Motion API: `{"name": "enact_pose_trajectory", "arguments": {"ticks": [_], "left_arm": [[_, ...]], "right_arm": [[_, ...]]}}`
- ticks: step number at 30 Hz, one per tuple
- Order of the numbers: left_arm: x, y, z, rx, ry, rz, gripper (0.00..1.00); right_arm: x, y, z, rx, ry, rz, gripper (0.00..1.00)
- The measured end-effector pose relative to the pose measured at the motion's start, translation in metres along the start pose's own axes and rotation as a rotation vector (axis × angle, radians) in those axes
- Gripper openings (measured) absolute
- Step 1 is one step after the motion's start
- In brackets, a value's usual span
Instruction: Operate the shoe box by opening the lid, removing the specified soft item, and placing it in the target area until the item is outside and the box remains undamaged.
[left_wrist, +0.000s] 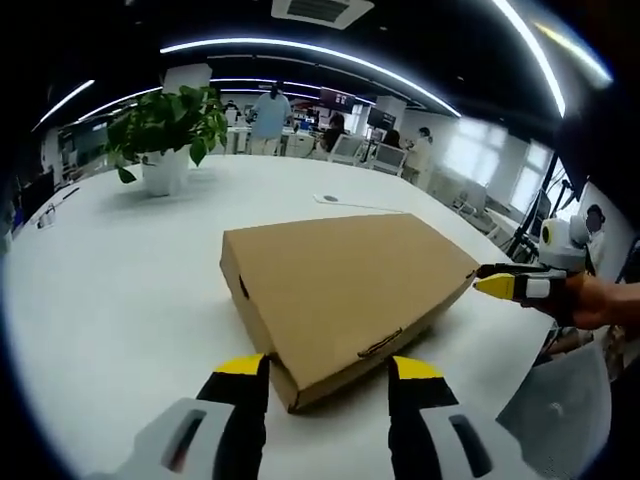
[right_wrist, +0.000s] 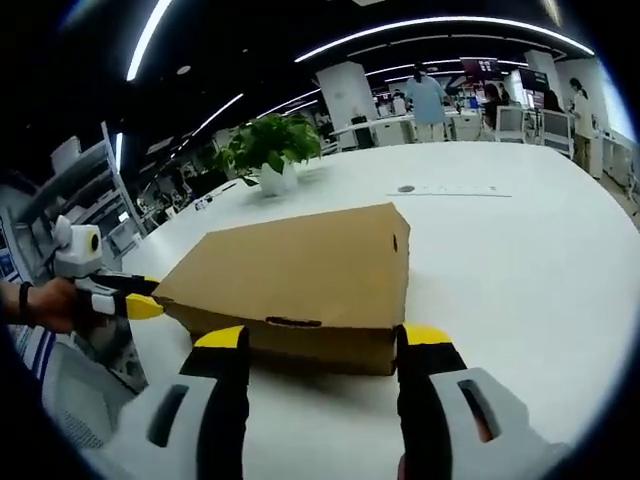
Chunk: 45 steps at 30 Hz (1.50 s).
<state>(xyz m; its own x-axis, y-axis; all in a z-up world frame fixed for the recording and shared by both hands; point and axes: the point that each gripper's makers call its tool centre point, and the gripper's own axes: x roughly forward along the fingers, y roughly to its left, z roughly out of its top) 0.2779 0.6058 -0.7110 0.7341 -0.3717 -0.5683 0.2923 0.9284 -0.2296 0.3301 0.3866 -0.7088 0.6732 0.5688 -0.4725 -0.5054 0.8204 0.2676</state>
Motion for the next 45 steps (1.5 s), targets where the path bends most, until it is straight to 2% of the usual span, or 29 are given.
{"name": "enact_pose_trajectory", "arguments": {"ticks": [1, 3, 7, 11, 22, 29, 45], "left_arm": [[0.000, 0.001, 0.000, -0.001, 0.002, 0.003, 0.44], [0.000, 0.003, 0.000, 0.008, 0.016, 0.015, 0.42], [0.003, 0.004, -0.001, 0.049, 0.051, 0.042, 0.41], [0.003, 0.003, 0.000, 0.049, 0.062, 0.056, 0.41], [-0.008, 0.000, 0.010, 0.021, 0.023, 0.058, 0.40], [-0.014, -0.002, 0.019, 0.032, 0.005, 0.056, 0.39], [-0.024, -0.005, 0.034, 0.023, -0.034, 0.076, 0.39]], "right_arm": [[0.000, -0.004, 0.000, 0.008, -0.003, -0.029, 0.50], [0.000, -0.006, 0.001, 0.028, -0.003, -0.035, 0.45], [0.000, -0.006, 0.001, 0.030, 0.000, -0.055, 0.45], [0.000, -0.006, 0.000, 0.032, 0.001, -0.065, 0.45], [-0.006, -0.004, 0.009, 0.051, -0.031, -0.059, 0.44], [-0.013, -0.002, 0.019, 0.064, -0.073, -0.062, 0.42], [-0.021, 0.000, 0.036, 0.086, -0.118, -0.081, 0.40]]}}
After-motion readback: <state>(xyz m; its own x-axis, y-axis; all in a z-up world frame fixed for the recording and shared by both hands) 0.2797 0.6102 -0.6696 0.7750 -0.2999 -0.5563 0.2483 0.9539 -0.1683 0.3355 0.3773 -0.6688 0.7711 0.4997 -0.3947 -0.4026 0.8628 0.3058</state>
